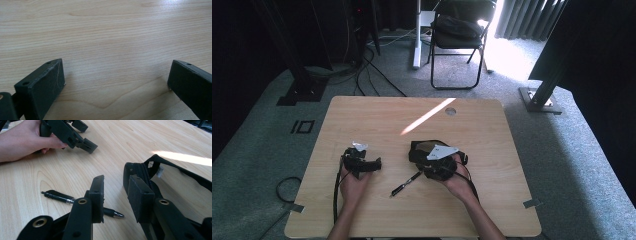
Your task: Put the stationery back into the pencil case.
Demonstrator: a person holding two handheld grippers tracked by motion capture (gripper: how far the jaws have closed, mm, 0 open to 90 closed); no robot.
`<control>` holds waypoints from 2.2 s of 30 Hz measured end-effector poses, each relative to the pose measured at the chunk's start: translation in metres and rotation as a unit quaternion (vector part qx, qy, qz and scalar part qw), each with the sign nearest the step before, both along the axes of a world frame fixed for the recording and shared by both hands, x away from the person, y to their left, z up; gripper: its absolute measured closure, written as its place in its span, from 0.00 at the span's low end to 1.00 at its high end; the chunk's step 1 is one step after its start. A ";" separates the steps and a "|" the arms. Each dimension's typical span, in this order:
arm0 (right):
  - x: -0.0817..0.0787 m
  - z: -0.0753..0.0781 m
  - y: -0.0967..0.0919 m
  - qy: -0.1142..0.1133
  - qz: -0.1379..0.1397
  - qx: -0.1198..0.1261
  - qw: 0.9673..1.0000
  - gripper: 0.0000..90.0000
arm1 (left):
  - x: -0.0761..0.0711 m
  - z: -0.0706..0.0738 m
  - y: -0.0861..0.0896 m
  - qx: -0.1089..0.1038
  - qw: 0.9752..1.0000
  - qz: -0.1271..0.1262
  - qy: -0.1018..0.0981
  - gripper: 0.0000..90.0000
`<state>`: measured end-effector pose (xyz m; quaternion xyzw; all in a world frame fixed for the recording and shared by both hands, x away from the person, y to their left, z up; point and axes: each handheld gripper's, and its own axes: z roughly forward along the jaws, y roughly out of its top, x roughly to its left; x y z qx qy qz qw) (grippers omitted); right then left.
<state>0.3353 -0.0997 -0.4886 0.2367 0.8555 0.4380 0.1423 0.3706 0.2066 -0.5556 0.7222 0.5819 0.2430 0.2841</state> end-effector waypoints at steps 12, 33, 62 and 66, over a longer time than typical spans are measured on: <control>-0.002 -0.004 0.006 0.005 0.009 -0.005 1.000 0.73 | 0.000 0.000 0.000 0.000 1.000 0.000 0.000 0.01; -0.005 -0.013 0.016 0.012 0.023 -0.014 1.000 0.72 | 0.000 0.000 0.000 0.000 1.000 0.000 0.000 0.01; -0.005 -0.027 0.021 0.028 0.034 -0.020 0.999 0.72 | 0.000 0.000 0.000 0.000 1.000 0.000 0.000 0.01; -0.006 -0.029 0.022 0.029 0.036 -0.023 0.999 0.72 | 0.000 0.000 0.000 0.000 1.000 0.000 0.000 0.01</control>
